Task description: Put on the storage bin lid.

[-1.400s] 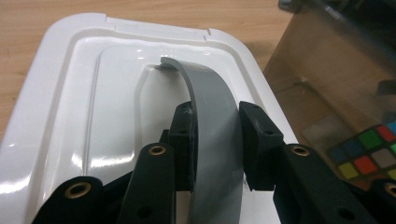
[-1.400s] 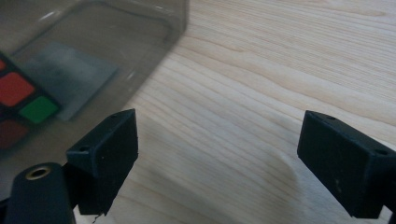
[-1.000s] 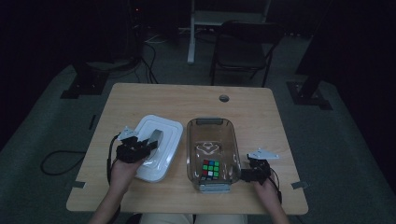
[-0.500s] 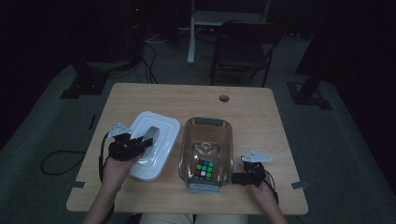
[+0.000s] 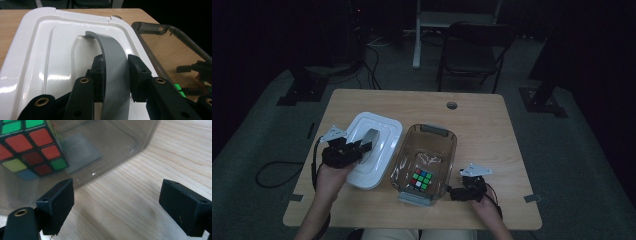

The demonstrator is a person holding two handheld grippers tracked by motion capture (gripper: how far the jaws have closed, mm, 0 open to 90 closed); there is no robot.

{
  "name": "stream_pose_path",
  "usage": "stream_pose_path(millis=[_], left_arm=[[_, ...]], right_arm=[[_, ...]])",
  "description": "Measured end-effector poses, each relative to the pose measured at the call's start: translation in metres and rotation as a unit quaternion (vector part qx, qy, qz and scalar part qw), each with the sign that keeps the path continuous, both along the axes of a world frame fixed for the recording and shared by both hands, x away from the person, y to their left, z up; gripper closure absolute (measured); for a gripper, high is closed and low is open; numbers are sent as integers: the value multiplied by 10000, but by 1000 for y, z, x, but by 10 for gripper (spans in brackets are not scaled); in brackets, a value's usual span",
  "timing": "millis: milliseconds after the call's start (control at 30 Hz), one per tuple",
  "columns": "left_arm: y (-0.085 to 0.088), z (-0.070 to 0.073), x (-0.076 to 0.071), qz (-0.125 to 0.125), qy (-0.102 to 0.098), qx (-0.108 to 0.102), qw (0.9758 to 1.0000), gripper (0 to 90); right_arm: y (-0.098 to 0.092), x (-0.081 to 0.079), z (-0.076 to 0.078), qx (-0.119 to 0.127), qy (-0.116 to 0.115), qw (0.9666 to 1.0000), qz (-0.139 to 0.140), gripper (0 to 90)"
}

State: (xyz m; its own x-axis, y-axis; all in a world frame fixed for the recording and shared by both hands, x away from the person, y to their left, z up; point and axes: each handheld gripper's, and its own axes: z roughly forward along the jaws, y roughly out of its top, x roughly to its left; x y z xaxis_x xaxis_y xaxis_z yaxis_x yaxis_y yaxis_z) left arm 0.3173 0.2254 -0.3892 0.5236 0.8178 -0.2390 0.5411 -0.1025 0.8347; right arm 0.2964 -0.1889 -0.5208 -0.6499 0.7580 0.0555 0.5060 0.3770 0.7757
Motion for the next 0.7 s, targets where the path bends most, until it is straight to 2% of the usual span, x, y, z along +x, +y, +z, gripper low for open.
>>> stream_pose_path(millis=[100, 300, 467, 700], left_arm=[[0, 7, -1, -85, -36, -116, 9999, 699], [-15, 20, -2, -288, -176, -57, 9994, 699], [-29, 24, 1, -460, -182, -58, 9988, 700], [-51, 28, 3, -669, -229, -3, 9975, 699]], right_arm=[[4, 0, 0, -21, -13, 10000, 39, 126], [18, 2, 0, -71, -44, 9999, 109, 126], [30, 2, -1, -156, -63, 9997, 202, 124], [37, 1, -1, -206, -59, 9993, 295, 123]])
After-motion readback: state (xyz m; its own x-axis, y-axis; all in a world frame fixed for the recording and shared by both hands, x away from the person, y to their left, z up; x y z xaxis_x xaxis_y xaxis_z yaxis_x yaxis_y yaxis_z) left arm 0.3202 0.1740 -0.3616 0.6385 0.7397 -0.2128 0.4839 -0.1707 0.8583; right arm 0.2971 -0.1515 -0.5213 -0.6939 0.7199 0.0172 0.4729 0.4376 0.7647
